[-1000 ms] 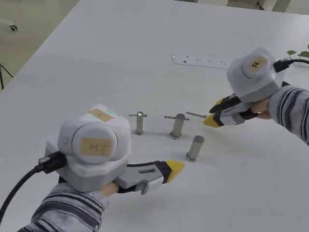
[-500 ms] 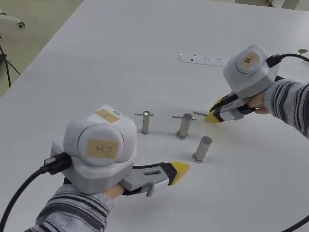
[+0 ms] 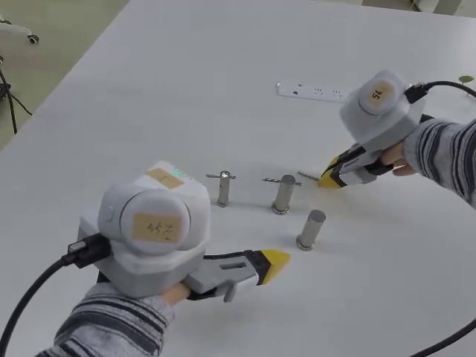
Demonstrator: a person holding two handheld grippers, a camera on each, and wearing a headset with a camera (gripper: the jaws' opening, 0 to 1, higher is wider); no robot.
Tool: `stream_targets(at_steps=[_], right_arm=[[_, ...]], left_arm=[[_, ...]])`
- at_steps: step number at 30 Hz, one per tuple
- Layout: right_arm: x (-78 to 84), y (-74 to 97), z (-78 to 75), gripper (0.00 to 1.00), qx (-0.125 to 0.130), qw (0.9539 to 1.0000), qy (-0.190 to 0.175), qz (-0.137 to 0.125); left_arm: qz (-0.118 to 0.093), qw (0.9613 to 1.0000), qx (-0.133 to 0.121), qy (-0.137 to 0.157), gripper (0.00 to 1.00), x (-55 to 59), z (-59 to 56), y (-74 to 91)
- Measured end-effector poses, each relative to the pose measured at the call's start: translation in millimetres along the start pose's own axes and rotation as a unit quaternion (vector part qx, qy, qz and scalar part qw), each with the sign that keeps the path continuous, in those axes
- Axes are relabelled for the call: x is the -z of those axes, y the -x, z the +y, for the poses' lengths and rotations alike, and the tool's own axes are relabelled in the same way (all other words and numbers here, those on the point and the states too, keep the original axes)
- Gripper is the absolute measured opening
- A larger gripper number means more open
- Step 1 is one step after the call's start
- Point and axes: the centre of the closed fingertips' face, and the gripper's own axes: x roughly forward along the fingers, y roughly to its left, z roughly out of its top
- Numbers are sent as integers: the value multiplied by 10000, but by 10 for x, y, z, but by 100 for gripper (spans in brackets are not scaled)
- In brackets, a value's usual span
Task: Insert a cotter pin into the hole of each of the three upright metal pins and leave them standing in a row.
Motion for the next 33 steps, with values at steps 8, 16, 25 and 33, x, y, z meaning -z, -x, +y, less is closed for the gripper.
stream_targets(at_steps=[8, 16, 25, 33], right_arm=[[-2, 11, 26, 0, 46, 9998, 167, -72], [3, 116, 23, 0, 206, 9992, 268, -232], [-127, 379, 141, 0, 392, 9950, 745, -544], [-211, 500, 247, 0, 390, 9879, 1338, -676]], left_arm=[[36, 10000, 10, -1, 87, 17, 12, 6], [32, 9999, 31, 100, 85, 22, 35, 18], [-64, 9998, 156, 105, 82, -85, -16, 47], [-160, 9993, 346, -14, 75, -200, -114, 25]])
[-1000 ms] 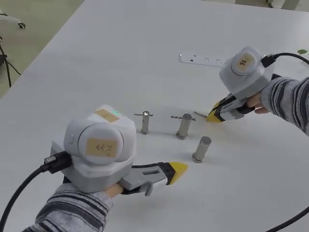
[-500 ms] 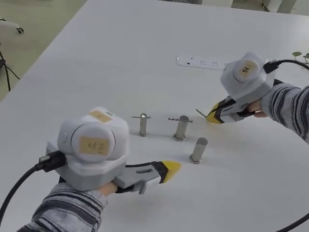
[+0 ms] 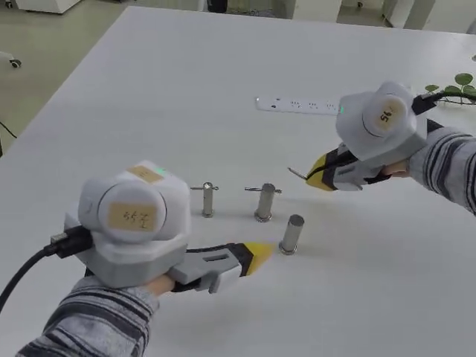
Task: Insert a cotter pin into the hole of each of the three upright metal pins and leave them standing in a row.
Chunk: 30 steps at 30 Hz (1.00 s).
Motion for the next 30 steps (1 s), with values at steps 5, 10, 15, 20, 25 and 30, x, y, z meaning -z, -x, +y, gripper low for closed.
stream_targets(at_steps=[5, 10, 15, 20, 25, 30], right_arm=[[-132, 99, 168, 0, -73, 9994, 293, -177], [-243, 206, 318, 0, -25, 9981, 570, -243], [-355, 295, 487, 0, -37, 9958, 852, -339], [-421, 322, 604, 0, -82, 9938, 1021, -429], [-508, 359, 722, 0, -142, 9922, 1127, -522], [-576, 384, 842, 0, -180, 9892, 1338, -571]], left_arm=[[-64, 9998, 161, 76, 69, -54, -54, -22], [-133, 9994, 273, 170, 63, -109, -90, -31], [-196, 9977, 451, 476, 55, -162, -142, -42], [-286, 9948, 547, 813, 48, -204, -164, -41], [-389, 9912, 663, 1080, 39, -230, -208, -25], [-465, 9861, 810, 1378, 29, -249, -260, 6]])
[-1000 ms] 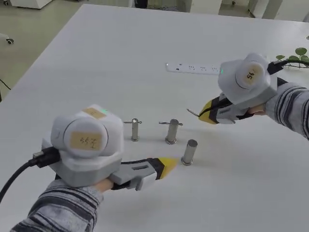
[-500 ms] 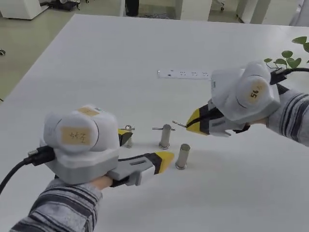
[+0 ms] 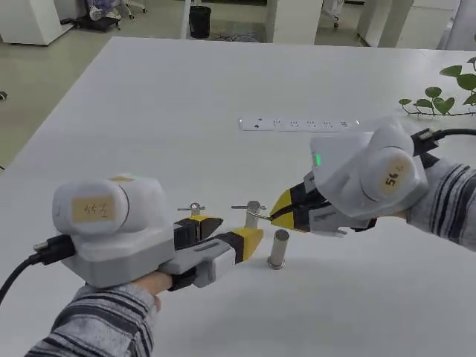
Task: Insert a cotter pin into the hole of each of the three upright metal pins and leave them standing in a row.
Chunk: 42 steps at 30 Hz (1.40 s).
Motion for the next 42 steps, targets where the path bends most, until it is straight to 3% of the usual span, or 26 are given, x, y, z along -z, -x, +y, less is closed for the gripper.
stream_targets(at_steps=[7, 23, 28, 31, 35, 42], right_arm=[[-90, 5, 124, 0, -85, 9997, 208, -48], [-256, 16, 196, 0, -130, 9994, 176, -258], [-260, 22, 200, 0, -129, 9994, 141, -273], [-262, 22, 205, 0, -129, 9994, 136, -274], [-262, 22, 217, 0, -132, 9995, 108, -276], [-204, 24, 188, 1, -68, 9998, -25, -204]], left_arm=[[-173, 9988, 145, 425, 19, -5, -33, 29], [-312, 9947, 471, 858, 1, -1, -131, 45], [-339, 9941, 508, 894, 0, -1, -138, 54], [-351, 9946, 519, 833, 0, 3, -148, 59], [-331, 9972, 516, 423, 0, 4, -170, 64], [-310, 9972, 670, 116, 0, 4, -199, 86]])
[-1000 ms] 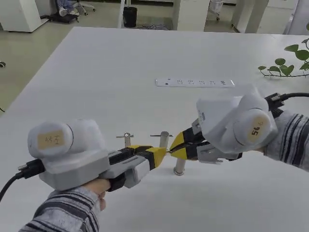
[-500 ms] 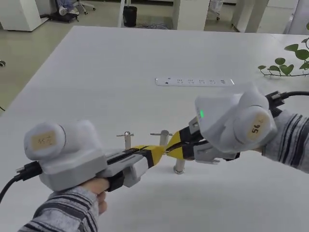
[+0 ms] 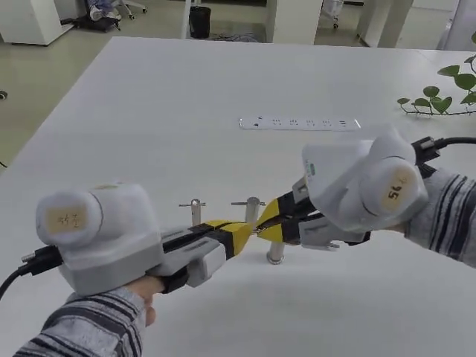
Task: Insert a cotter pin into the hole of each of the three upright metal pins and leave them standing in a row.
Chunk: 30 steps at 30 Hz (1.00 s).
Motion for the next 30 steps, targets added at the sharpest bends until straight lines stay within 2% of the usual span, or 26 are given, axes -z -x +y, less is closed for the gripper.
stream_targets(at_steps=[6, 16, 18, 22, 27, 30], right_arm=[[16, 13, 28, 1, -118, 9996, -225, -77], [19, 28, 124, 0, -308, 9994, -132, -33], [15, 34, 135, 0, -301, 9995, -37, -8], [21, 39, 133, 0, -271, 9996, 118, 46], [49, 42, 125, 0, -245, 9993, 234, 153], [72, 53, 118, 0, -216, 9994, 211, 182]], left_arm=[[135, 9985, 266, -459, 0, 17, -87, 21], [432, 9924, 543, -1012, 0, 70, -129, 38], [501, 9907, 553, -1138, 0, 88, -124, 44], [508, 9895, 549, -1239, 0, 92, -137, 38], [576, 9875, 403, -1408, 1, 107, -101, 2], [568, 9858, 278, -1555, 7, 96, -56, -31]])
